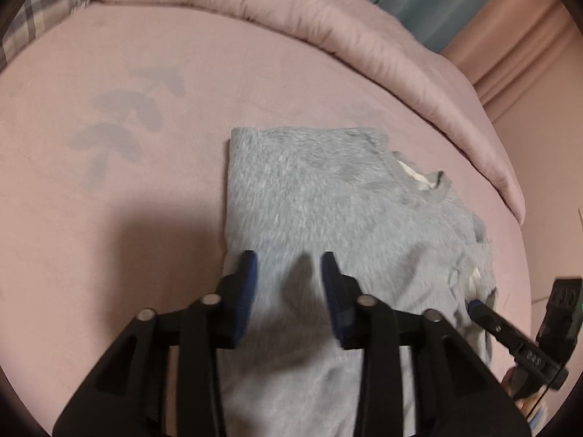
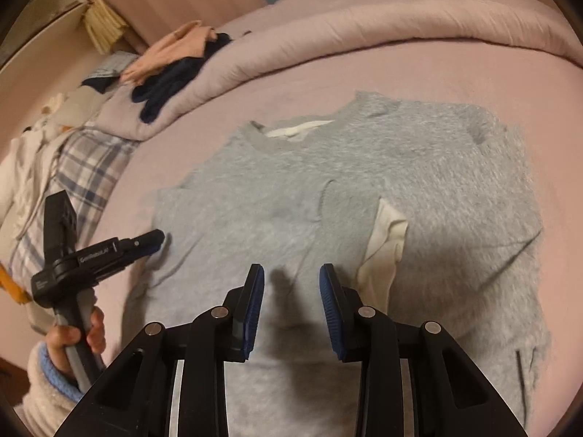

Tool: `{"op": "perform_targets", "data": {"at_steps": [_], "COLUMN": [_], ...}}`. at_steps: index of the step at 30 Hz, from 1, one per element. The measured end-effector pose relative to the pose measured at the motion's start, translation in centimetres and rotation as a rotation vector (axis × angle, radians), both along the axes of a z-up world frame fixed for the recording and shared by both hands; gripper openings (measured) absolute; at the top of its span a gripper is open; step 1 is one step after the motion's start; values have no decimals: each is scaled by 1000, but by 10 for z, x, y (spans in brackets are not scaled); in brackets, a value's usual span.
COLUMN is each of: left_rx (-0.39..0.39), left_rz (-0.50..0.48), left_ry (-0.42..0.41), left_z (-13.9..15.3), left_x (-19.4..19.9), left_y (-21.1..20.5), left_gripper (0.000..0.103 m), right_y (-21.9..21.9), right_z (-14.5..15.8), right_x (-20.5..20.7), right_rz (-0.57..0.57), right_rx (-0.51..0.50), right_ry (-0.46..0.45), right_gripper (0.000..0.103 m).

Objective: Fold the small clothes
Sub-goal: 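Move both tools down to the white-lined hem of the sweatshirt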

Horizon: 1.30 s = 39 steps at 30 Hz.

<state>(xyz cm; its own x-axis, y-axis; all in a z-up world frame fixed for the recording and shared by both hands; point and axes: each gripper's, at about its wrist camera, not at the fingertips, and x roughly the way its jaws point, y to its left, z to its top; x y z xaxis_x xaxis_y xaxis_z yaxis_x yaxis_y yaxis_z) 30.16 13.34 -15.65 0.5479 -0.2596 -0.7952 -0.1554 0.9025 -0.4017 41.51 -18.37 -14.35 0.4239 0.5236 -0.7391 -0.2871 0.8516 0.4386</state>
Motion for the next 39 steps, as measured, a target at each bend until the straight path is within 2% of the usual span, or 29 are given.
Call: {"op": "perform_targets", "data": {"at_steps": [1,4,6,9,11,16,18,20,23,25,28,29,32,39], "left_rx": [6,87,118,78,79,91,80,61,14,-16,-43,-58,-144,-181], "left_rz": [-8,-31,-35,-30,-28,-19,-9,1,29,39,72,78,96,78], "left_ry": [-9,46,78,49,6,-77,-98,-114,-123,-100,-84,-78,-42,21], "left_z": [1,-17,-25,-11,2,28,33,35,35,32,23,20,7,-12], "left_x": [-8,-15,-21,-41,-63,-127,-153,-172,-197,-208,-223,-228,-241,-254], "left_y": [-2,-10,-12,-10,-9,-8,-5,-3,1,3,7,7,7,-8], "left_gripper": [57,57,56,56,61,80,93,101,102,102,102,102,102,102], "right_y": [4,12,10,5,0,-28,-40,-45,-60,-71,-87,-92,-103,-123], "right_z": [-2,-18,-15,-2,7,17,16,17,18,19,17,16,11,-13], "right_x": [-2,-2,-3,-15,-29,-75,-94,-105,-123,-134,-145,-148,-162,-190], "right_rz": [6,15,-1,-6,1,-17,-33,-51,-79,-107,-146,-159,-193,-237], "right_rx": [-11,-81,-73,-54,-65,-83,-84,-78,-51,-41,-16,-5,5,56], "right_ry": [0,19,17,29,10,-12,-15,-10,1,-2,12,18,33,114], "right_gripper": [35,35,35,35,36,45,50,51,51,52,62,62,62,62]}}
